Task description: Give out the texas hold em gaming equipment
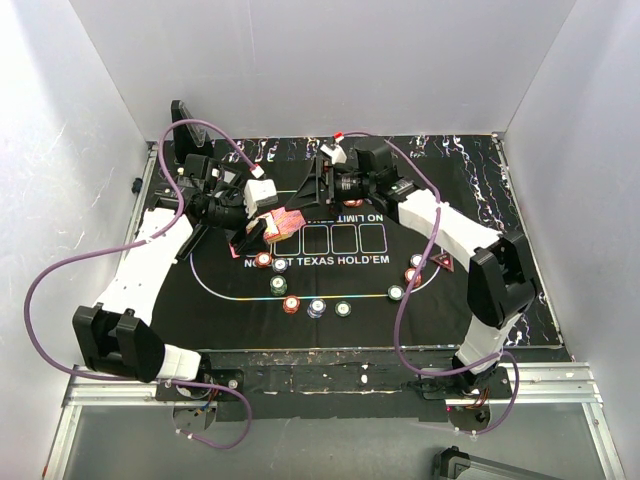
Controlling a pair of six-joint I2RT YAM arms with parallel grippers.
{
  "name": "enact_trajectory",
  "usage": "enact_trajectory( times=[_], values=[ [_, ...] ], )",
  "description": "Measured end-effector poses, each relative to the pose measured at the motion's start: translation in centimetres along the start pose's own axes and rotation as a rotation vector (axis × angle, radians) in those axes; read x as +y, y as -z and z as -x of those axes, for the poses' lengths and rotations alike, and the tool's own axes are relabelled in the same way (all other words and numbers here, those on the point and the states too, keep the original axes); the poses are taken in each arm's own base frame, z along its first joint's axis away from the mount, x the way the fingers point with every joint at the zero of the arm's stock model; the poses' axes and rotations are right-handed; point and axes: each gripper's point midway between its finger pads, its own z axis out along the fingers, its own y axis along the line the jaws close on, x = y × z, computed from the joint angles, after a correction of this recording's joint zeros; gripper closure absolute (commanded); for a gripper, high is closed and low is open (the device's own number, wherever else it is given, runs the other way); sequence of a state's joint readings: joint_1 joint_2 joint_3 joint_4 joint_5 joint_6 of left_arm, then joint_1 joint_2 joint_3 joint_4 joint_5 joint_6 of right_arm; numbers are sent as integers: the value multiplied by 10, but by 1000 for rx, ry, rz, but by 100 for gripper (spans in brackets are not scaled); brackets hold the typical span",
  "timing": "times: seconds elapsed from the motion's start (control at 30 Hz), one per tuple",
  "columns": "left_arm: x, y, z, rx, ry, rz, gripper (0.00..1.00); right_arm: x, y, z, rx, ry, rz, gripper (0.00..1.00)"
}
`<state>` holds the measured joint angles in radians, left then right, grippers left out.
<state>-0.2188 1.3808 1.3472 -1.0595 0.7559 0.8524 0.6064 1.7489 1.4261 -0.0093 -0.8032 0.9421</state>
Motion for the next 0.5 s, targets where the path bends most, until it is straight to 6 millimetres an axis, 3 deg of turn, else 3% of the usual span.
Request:
enact_trajectory(
  times=[0.13, 0.3, 0.5],
  values=[
    [4, -2, -1, 3, 0, 8, 100, 6, -8, -3, 22, 15, 16, 9],
    [9, -3, 2, -3, 1, 15, 100, -5, -18, -10, 50, -8, 4, 8],
    [12, -3, 5, -11, -4, 24, 100, -18, -26, -13, 68, -36, -12, 18]
  ],
)
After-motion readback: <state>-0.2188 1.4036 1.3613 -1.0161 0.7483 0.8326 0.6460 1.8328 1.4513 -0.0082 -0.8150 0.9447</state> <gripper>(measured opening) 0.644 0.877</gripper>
